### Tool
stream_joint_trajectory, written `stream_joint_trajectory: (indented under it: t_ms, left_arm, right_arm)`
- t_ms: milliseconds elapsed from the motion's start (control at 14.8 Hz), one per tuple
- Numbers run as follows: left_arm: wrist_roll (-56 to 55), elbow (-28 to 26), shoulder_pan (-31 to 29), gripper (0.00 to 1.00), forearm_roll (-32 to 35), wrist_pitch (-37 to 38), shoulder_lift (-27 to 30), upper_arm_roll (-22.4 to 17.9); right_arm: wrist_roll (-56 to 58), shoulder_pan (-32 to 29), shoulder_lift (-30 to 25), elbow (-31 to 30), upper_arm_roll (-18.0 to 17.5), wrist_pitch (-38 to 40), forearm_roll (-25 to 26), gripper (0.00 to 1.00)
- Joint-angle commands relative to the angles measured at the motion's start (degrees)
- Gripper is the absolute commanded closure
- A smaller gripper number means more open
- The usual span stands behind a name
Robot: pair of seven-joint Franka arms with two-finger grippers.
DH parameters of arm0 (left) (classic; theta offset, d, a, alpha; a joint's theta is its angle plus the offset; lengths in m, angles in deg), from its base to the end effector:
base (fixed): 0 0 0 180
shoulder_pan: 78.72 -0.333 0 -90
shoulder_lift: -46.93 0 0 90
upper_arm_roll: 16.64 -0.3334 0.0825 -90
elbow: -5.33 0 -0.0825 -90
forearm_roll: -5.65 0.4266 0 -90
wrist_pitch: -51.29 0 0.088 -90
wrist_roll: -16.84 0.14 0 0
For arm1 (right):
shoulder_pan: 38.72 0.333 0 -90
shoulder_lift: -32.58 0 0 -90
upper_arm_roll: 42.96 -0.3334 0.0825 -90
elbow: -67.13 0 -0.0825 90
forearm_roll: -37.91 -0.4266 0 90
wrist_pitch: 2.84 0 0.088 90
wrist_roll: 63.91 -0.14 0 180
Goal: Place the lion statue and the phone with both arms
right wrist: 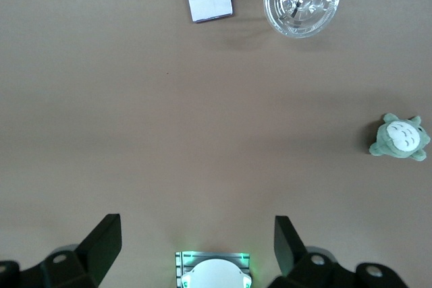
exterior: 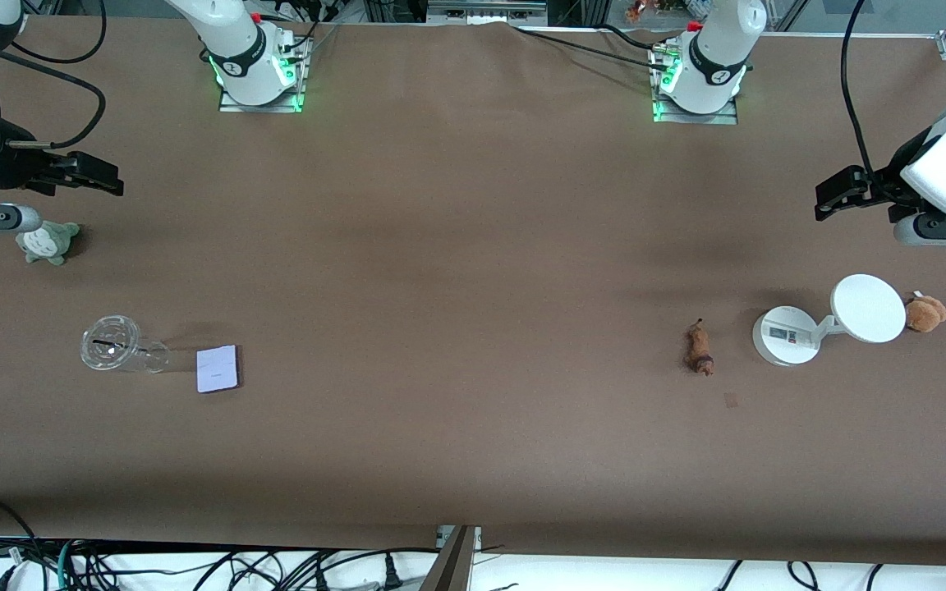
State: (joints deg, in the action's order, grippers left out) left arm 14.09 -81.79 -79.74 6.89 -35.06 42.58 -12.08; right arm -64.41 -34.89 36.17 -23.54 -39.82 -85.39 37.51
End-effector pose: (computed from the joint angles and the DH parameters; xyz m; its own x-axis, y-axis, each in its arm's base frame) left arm 0.6104 -0.0330 0.5836 0.9960 -0.0125 -0.0881 -0.0143 -0.9997 -0.0199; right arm 0.5924 0.0090 0.5563 0.9792 0.0034 -0.2029 0.0031 -1.0000 -0.0018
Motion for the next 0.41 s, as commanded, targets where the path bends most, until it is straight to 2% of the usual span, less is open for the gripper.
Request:
stream_joint_trajectory:
  t_ms: [0,338]
  left_arm:
    - [0.2,1.1,-0.1,0.00,1.4,-0.3,-0.4,0.3]
    - [0.1,1.1,-0.1,0.00,1.4,-0.5,-0.3,0.4]
  right_arm:
    - [-0.7,-0.6,-0.3,0.2,-0.7,-0.1,0.2,0.00]
    - [-1.2,-0.4,-0.4,0.1,-0.8,0.3,0.2,0.00]
